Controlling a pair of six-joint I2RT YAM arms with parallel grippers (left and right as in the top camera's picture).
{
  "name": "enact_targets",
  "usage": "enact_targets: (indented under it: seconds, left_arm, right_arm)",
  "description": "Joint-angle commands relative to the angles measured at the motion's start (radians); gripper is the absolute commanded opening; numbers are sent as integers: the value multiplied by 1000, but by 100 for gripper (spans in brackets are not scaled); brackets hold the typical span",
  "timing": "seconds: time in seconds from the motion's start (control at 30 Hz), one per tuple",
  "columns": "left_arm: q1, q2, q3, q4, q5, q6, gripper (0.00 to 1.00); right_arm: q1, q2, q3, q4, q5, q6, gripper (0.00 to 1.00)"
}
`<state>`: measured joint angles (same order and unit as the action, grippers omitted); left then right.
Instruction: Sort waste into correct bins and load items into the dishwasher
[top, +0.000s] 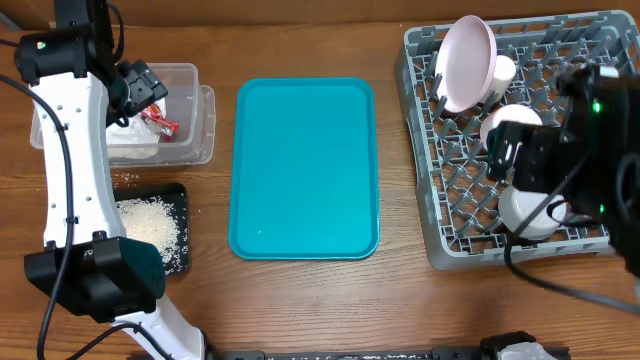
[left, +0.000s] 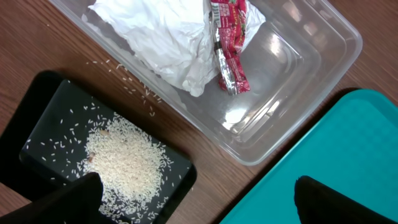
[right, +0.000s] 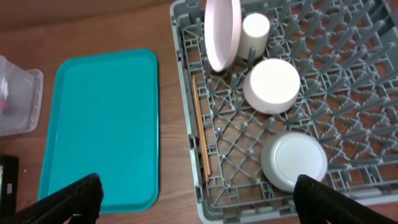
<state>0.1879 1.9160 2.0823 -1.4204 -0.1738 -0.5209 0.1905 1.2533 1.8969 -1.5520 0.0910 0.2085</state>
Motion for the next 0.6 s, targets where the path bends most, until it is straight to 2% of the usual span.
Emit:
enact_targets:
  seconds: [0.0, 0.3, 0.57]
  left_arm:
    - [1, -1, 23, 1, -17, 8, 100]
    - [1, -1, 23, 1, -17, 8, 100]
    - [1, -1, 23, 1, -17, 8, 100]
  right_arm:
    - [4, -82, -141, 58, -6, -8, 100]
    - [4, -463, -791, 537, -19, -27, 100]
    - [-12, -801, -1198, 826, -33, -31, 100]
